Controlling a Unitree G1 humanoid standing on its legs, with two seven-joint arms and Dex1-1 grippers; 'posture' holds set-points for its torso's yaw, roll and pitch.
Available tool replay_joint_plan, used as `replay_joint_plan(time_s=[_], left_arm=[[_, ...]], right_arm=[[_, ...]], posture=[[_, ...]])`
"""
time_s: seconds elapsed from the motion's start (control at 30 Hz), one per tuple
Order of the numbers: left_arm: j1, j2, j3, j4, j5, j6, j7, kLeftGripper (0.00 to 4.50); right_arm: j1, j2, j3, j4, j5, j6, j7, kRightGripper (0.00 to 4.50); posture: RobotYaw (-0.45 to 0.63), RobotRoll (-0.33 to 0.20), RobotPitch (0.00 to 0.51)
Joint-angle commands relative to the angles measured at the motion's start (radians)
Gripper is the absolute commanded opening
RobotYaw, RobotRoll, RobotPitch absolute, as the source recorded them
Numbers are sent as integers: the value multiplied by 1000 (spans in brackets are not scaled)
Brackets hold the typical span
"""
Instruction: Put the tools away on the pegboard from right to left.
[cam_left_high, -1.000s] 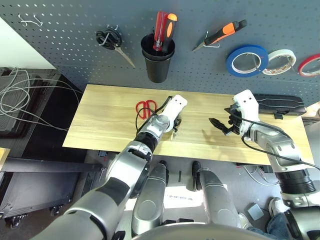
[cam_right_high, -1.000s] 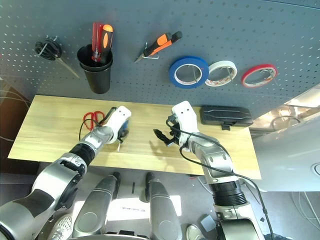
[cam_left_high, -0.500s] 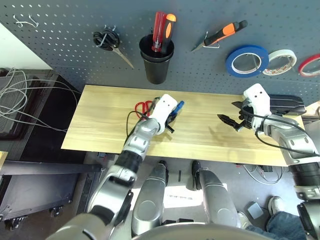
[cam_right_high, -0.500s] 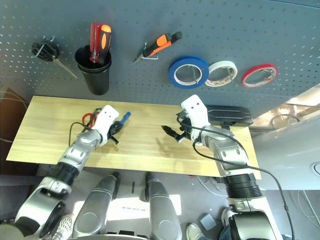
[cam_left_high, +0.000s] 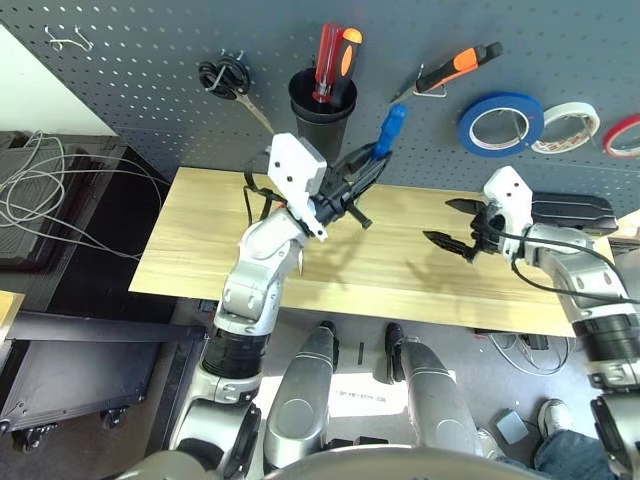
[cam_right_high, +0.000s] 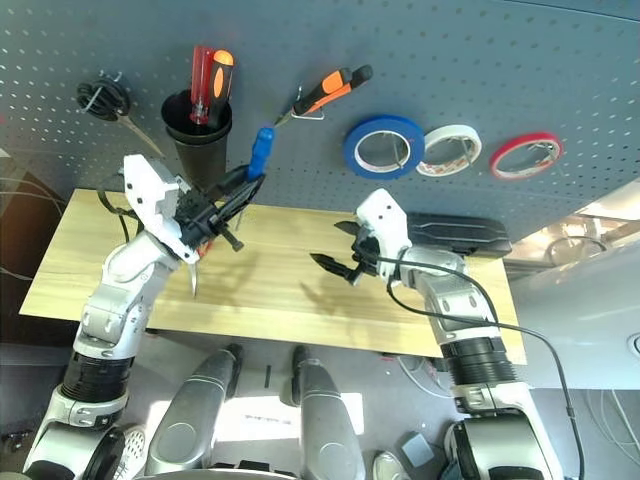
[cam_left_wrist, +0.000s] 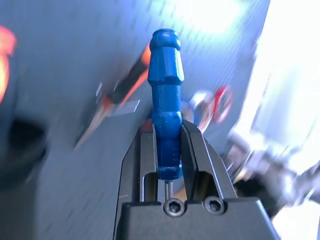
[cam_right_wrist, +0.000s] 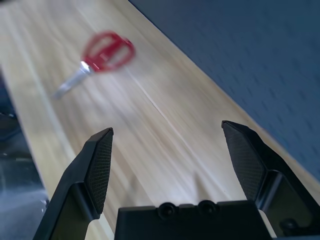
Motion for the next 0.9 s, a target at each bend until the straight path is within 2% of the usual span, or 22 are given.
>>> replay_joint_plan(time_s=[0.03, 0.13, 0.3, 0.47, 0.7, 0.9], left_arm=[[-96, -33, 63, -47, -56, 32, 90, 533], [-197, -30, 130, -28, -66, 11, 152, 533], [-317, 34, 213, 37, -20, -36, 229, 533], [-287, 98, 228, 118, 34, -52, 263, 533], [-228, 112, 215, 207, 80, -63, 291, 533], [-229, 112, 187, 204, 63, -39, 260, 533]], right_arm=[[-26, 40, 23, -50, 26, -10, 14, 4500], [-53, 72, 27, -72, 31, -6, 12, 4500], [-91, 112, 26, -89, 39, 4, -6, 4500], [-107, 132, 22, -88, 43, 4, -19, 4500], [-106, 132, 21, -88, 42, 5, -25, 4500], [-104, 129, 16, -87, 41, 4, -30, 4500]], posture=[[150, 0, 309], [152, 0, 307], [158, 0, 304], [159, 0, 305], [155, 0, 305], [153, 0, 305]])
